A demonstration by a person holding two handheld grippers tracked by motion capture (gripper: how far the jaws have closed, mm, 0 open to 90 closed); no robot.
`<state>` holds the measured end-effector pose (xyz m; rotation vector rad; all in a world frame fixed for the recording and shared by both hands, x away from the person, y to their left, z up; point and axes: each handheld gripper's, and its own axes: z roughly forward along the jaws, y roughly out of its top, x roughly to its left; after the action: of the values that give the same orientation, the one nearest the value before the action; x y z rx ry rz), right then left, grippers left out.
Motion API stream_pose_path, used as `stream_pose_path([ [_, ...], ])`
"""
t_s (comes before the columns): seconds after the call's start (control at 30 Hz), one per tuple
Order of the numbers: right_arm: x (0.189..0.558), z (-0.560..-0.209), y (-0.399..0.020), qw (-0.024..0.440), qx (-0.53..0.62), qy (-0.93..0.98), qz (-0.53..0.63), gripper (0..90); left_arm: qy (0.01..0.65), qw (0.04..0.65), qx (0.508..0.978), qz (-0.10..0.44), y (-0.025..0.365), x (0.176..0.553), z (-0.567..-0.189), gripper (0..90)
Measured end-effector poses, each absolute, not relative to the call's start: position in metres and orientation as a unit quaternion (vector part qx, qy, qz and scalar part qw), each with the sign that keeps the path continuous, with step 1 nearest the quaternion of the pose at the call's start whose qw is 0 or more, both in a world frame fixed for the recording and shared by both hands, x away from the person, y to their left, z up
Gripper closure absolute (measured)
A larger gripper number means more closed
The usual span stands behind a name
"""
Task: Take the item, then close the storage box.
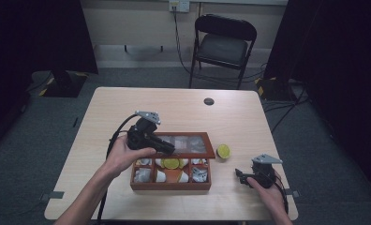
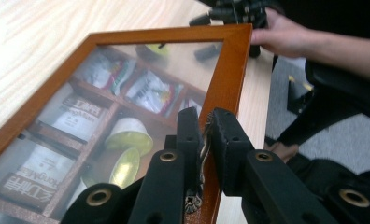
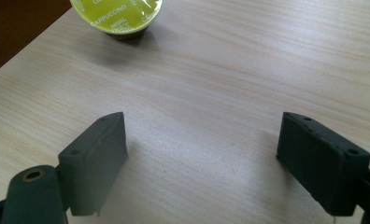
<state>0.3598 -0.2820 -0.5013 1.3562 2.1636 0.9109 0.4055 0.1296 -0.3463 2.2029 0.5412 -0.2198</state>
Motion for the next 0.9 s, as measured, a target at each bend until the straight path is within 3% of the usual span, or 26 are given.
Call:
stream_pose_path([
  [0.9, 0.359, -0.501, -0.282, 0.213, 0.491, 0.779, 0.328, 15.4, 0.176, 0.374, 0.907, -0.08, 0.118, 0.386, -0.378, 82.2],
])
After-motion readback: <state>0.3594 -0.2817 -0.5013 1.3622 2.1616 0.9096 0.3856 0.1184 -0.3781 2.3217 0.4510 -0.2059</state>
